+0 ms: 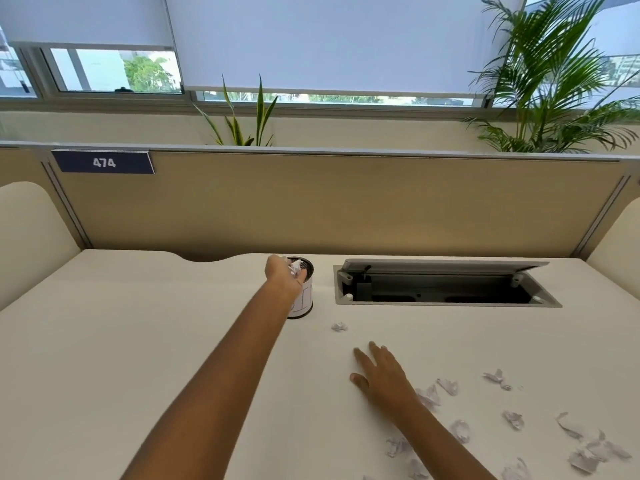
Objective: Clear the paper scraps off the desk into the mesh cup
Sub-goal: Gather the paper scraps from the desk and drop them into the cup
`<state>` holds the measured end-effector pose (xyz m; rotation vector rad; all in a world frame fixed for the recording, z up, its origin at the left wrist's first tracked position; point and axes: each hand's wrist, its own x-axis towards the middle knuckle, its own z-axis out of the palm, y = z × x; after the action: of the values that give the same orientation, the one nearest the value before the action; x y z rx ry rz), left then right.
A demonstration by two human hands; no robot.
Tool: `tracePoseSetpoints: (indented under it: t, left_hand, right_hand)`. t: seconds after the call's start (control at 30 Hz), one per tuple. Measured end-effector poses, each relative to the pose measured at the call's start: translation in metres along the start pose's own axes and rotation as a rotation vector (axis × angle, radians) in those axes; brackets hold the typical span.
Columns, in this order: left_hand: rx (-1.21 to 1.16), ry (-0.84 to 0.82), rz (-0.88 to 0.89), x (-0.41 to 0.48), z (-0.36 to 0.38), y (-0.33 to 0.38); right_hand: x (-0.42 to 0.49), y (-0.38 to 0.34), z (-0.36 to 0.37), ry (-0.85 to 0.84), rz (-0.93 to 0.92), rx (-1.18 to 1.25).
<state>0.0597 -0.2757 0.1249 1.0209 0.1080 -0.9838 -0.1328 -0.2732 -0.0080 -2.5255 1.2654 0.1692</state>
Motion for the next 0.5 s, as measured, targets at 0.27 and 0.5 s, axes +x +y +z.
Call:
tracePoseSetpoints:
  t: [0.27,0.5]
  left_hand:
    - [0.038,0.046,-0.118,0.010,0.018,0.019]
    - [0.098,0.009,0.131,0.000,0.007,-0.011]
  right_hand:
    - [0.007,-0.001,0.011,-0.008,0.015,-0.104]
    - [0.006,0.000,0.001,-0.023,-0.023,-0.059]
